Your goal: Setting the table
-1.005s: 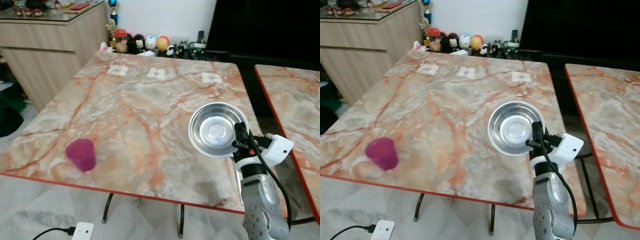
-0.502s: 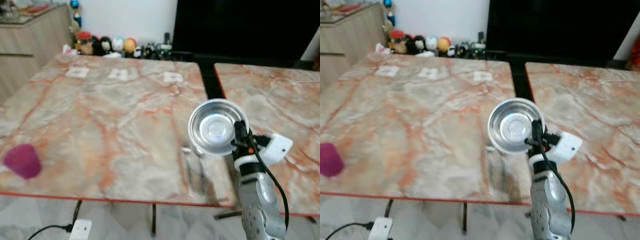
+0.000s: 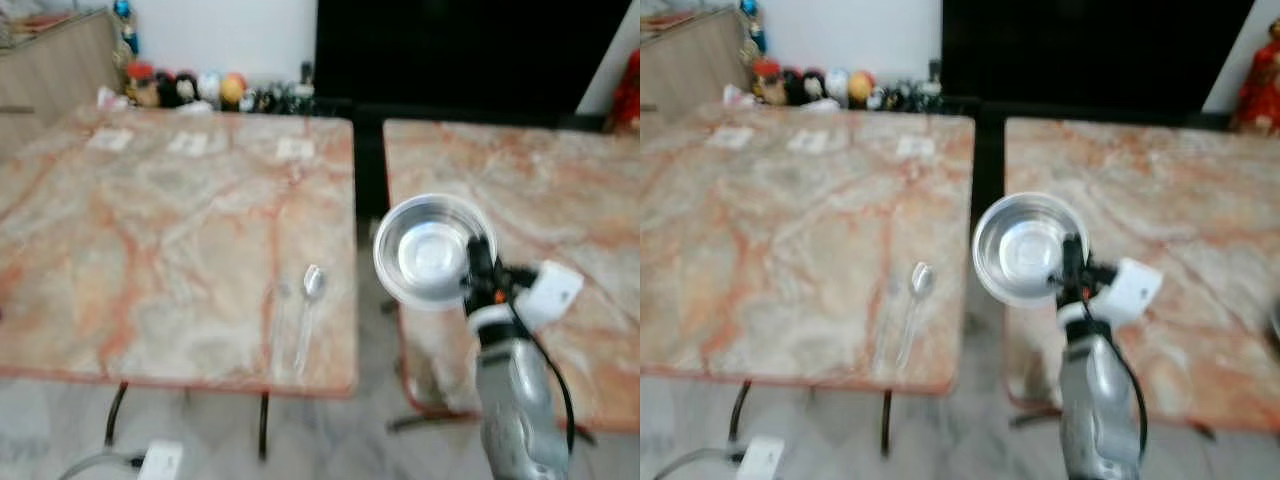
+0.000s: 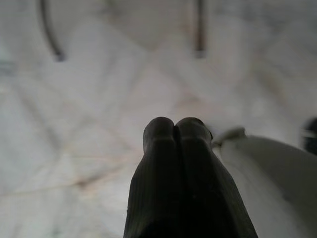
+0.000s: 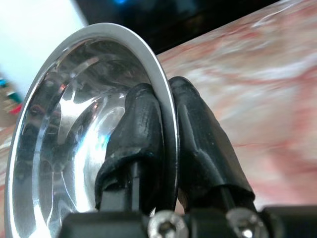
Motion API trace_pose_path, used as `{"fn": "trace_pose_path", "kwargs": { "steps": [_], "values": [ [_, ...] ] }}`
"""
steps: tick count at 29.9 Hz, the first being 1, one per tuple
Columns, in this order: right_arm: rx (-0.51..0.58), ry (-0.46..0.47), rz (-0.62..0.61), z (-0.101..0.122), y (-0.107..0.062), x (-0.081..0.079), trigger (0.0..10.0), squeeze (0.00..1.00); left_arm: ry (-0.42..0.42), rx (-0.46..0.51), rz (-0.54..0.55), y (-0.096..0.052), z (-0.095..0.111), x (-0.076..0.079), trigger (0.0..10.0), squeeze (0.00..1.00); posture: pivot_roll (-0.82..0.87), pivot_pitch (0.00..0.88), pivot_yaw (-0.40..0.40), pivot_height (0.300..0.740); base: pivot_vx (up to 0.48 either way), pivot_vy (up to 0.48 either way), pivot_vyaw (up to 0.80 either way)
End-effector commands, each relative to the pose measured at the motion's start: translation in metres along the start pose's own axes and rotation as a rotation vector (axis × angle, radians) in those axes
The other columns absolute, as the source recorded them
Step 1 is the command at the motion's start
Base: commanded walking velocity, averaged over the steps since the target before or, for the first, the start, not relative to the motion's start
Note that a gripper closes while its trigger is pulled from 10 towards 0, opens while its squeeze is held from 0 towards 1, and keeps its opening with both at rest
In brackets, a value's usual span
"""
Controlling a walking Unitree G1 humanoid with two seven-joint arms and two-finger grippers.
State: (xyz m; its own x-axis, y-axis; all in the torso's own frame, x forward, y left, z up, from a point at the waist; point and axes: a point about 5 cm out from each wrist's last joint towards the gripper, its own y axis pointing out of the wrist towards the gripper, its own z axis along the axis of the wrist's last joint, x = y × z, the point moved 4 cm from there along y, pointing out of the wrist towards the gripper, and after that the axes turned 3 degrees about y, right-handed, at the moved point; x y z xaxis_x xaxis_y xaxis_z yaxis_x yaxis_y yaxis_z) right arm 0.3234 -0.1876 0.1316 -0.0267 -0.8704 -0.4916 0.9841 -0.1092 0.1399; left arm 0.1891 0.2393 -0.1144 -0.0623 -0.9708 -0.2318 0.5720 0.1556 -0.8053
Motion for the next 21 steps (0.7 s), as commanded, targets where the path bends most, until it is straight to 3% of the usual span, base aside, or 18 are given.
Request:
{"fn": "trace_pose_path", "kwargs": {
  "steps": [1, 21],
  "values": [
    [0.03, 0.003, 0.021, 0.0053, 0.0027, -0.0088, 10.0, 0.0, 0.01, -0.016, 0.018, -0.0009, -0.0039, -0.009, 10.0, 0.0, 0.02, 0.008, -0.03, 0.74, 0.0, -0.439, 0.0],
    [0.055, -0.012, -0.022, 0.0078, 0.0041, -0.002, 10.0, 0.0, 0.016, -0.016, 0.015, -0.001, -0.0045, -0.0085, 10.0, 0.0, 0.02, 0.0, -0.03, 0.74, 0.0, -0.439, 0.0]
  ]
}}
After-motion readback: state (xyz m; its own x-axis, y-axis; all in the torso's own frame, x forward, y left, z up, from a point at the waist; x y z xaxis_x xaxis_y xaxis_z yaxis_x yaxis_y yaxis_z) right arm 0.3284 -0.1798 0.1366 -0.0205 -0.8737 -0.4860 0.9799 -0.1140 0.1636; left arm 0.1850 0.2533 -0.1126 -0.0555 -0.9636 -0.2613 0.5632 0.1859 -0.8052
